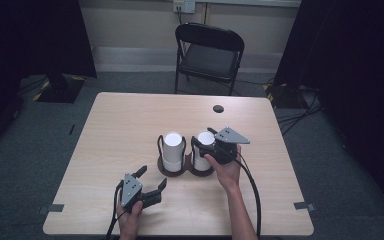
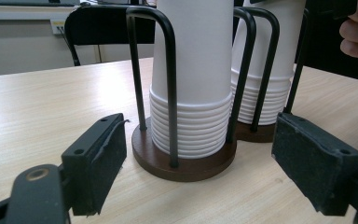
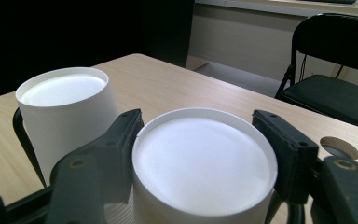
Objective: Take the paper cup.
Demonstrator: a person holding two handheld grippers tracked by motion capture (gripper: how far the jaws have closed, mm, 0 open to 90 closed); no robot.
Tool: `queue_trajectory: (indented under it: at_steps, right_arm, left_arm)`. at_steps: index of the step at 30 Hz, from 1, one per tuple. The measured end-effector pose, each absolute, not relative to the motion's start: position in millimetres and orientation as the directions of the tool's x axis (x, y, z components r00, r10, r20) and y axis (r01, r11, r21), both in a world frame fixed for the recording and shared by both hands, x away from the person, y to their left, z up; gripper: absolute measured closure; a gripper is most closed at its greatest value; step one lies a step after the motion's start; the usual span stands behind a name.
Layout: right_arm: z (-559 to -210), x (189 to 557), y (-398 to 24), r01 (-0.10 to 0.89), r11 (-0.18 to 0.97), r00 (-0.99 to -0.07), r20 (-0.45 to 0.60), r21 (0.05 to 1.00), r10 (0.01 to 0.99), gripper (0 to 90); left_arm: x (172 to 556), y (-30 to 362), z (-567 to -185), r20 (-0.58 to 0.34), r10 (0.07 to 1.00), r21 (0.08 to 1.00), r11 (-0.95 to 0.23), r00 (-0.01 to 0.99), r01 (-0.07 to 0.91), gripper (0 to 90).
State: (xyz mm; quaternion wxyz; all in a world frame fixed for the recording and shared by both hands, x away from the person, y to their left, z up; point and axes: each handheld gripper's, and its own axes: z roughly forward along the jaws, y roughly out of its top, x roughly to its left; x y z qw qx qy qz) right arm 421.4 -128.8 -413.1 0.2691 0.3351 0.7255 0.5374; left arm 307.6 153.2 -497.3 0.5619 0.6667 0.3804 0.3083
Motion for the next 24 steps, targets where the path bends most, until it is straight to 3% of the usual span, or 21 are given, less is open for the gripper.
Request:
queue_trajectory:
  at_steps: [24]
  right_arm:
    - [-391.7,417.0,-136.5,0.18,0.132,-0.634,0.013,0.975,0.773,35.1]
  left_arm:
    - [307.1,150.5,-497.1,0.001,0.865,0.982,-0.094,0.501,0.162,16.7]
